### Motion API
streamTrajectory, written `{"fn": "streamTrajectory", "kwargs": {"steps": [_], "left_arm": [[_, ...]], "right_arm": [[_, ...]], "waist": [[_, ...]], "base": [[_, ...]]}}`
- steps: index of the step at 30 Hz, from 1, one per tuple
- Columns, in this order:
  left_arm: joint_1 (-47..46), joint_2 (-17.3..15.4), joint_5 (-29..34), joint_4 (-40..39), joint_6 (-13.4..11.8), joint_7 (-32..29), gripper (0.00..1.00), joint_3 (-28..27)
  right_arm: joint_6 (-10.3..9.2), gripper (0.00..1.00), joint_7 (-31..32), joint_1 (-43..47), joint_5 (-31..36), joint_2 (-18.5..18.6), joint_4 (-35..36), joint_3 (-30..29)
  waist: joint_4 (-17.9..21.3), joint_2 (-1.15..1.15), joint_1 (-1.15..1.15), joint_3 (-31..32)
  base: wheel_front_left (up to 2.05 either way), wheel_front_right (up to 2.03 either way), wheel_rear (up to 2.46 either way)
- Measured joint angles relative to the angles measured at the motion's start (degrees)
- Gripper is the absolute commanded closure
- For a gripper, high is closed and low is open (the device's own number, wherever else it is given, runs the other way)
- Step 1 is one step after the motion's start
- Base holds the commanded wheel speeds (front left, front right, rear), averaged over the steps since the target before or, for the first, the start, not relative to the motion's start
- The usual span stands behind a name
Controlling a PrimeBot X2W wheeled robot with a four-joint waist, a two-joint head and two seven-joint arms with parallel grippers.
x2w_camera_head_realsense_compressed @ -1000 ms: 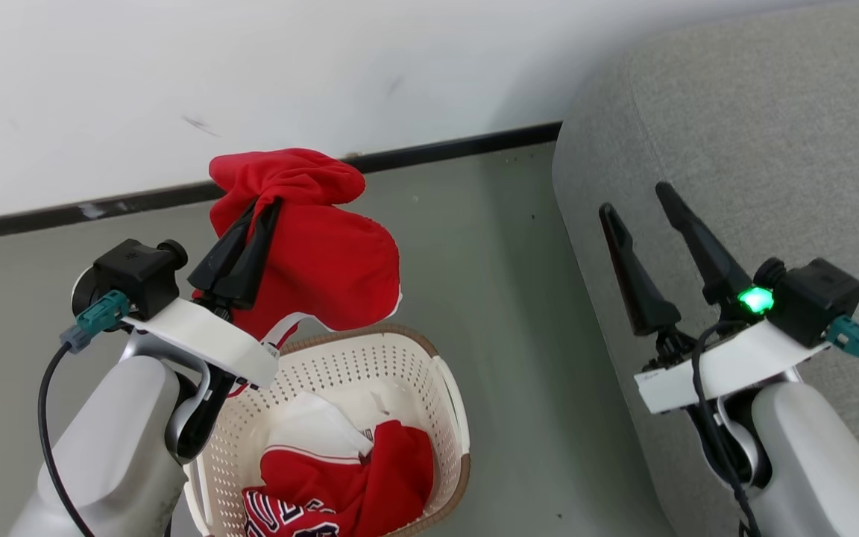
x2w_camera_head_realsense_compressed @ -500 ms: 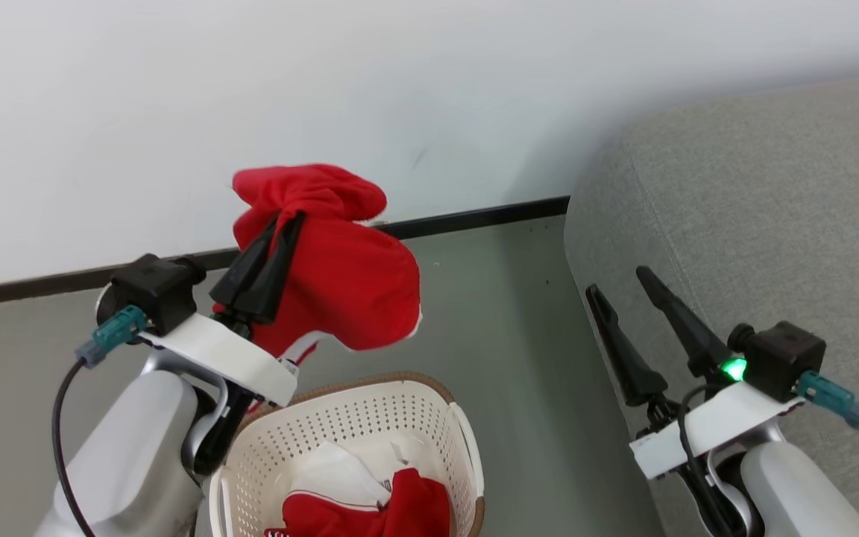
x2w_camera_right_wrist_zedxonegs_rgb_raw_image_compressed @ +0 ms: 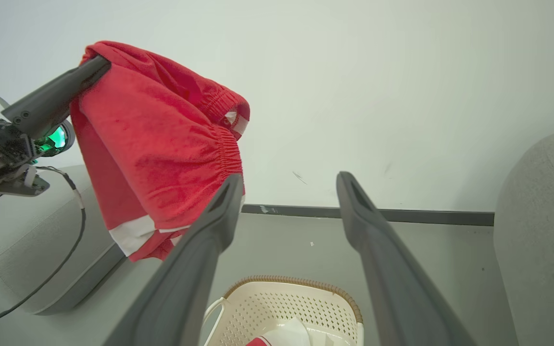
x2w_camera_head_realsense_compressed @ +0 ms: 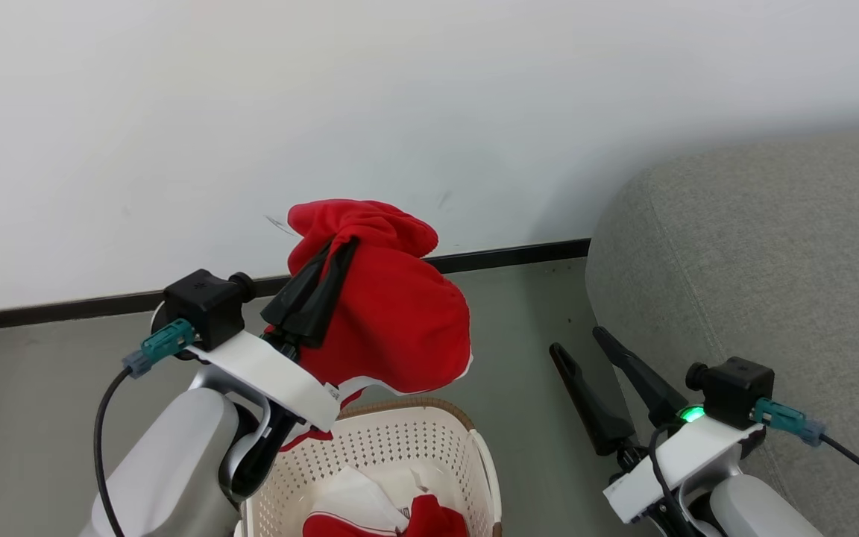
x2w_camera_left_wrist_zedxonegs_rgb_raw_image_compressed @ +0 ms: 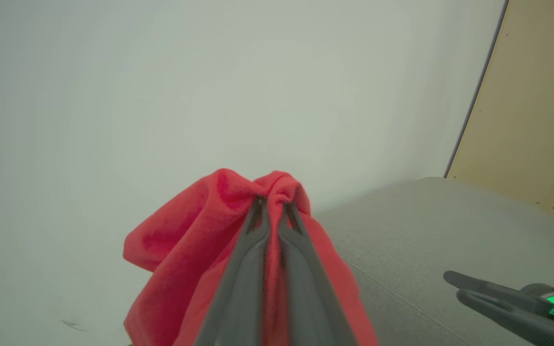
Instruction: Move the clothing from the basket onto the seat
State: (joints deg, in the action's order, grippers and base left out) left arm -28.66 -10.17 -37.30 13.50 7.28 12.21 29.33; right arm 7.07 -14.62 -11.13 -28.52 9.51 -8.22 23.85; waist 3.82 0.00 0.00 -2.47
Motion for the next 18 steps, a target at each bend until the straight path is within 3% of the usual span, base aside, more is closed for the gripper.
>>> {"fn": "streamTrajectory", "kwargs": {"steps": [18], "left_arm": [[0.04,1.64,-2.19,-5.19,0.00,-3.67,1.00,5.34]], "right_arm": [[0.00,0.00,0.59,-8.76,-17.59,2.32,-6.05,13.86]], "waist": [[-4.58,0.00,0.00,0.90]], "base": [[0.00,0.00,0.00]]}}
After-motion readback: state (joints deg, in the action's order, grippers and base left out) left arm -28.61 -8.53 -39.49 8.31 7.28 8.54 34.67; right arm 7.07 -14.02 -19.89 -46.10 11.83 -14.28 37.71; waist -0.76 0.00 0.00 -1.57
